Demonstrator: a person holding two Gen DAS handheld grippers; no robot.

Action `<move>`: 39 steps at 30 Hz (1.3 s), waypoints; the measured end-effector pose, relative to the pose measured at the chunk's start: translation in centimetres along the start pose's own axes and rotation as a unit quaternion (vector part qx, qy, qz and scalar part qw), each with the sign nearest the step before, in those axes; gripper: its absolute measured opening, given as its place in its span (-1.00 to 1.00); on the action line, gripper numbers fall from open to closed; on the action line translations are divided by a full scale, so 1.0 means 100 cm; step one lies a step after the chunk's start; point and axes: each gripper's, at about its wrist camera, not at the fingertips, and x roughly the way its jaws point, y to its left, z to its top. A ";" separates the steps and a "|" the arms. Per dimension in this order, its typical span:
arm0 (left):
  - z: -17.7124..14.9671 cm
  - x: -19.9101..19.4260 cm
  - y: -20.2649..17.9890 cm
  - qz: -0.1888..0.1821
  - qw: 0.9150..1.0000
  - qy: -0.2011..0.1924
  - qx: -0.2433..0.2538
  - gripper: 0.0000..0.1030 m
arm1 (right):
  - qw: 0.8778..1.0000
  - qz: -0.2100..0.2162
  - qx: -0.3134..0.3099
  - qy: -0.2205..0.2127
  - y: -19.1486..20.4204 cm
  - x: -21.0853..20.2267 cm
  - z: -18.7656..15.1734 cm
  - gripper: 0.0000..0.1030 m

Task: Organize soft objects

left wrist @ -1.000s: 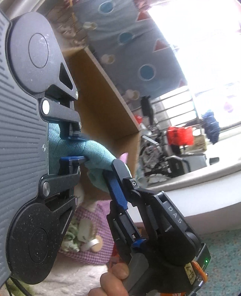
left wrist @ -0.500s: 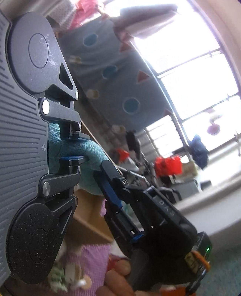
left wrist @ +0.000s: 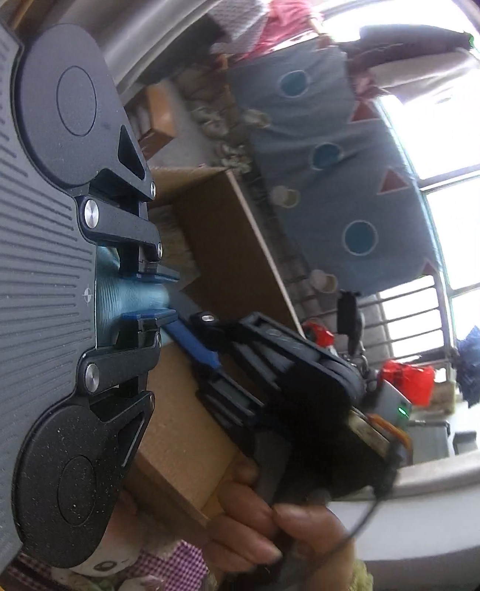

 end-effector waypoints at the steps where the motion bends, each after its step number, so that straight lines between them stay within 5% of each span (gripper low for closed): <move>1: -0.001 0.001 0.003 -0.002 1.000 0.003 -0.003 -0.69 | 1.000 -0.019 -0.004 0.017 -0.003 0.008 0.003 -0.69; 8: -0.006 -0.001 0.018 -0.041 0.998 0.038 -0.039 -0.41 | 0.992 -0.096 -0.010 0.076 -0.026 0.031 0.003 -0.66; 12: -0.010 -0.025 0.040 -0.069 0.993 0.014 -0.090 0.25 | 0.992 -0.104 -0.024 0.062 -0.018 0.023 0.002 -0.64; 15: -0.014 -0.049 0.056 -0.068 0.992 -0.019 -0.105 0.55 | 0.990 -0.122 -0.046 0.050 -0.006 0.016 0.003 -0.49; 18: -0.023 -0.072 0.070 -0.047 0.992 -0.043 -0.107 0.91 | 0.985 -0.154 -0.069 0.035 0.005 0.012 0.006 0.35; 26: -0.056 -0.107 0.101 0.002 0.988 -0.059 -0.145 0.95 | 0.985 -0.152 -0.065 0.058 0.030 0.027 0.012 0.40; 33: -0.072 -0.104 0.114 0.007 0.984 -0.049 -0.171 0.95 | 0.972 -0.179 0.006 0.151 0.041 0.062 0.011 0.50; 39: -0.084 -0.107 0.123 0.009 0.980 -0.054 -0.190 0.95 | 0.961 -0.198 0.059 0.186 0.038 0.091 0.008 0.53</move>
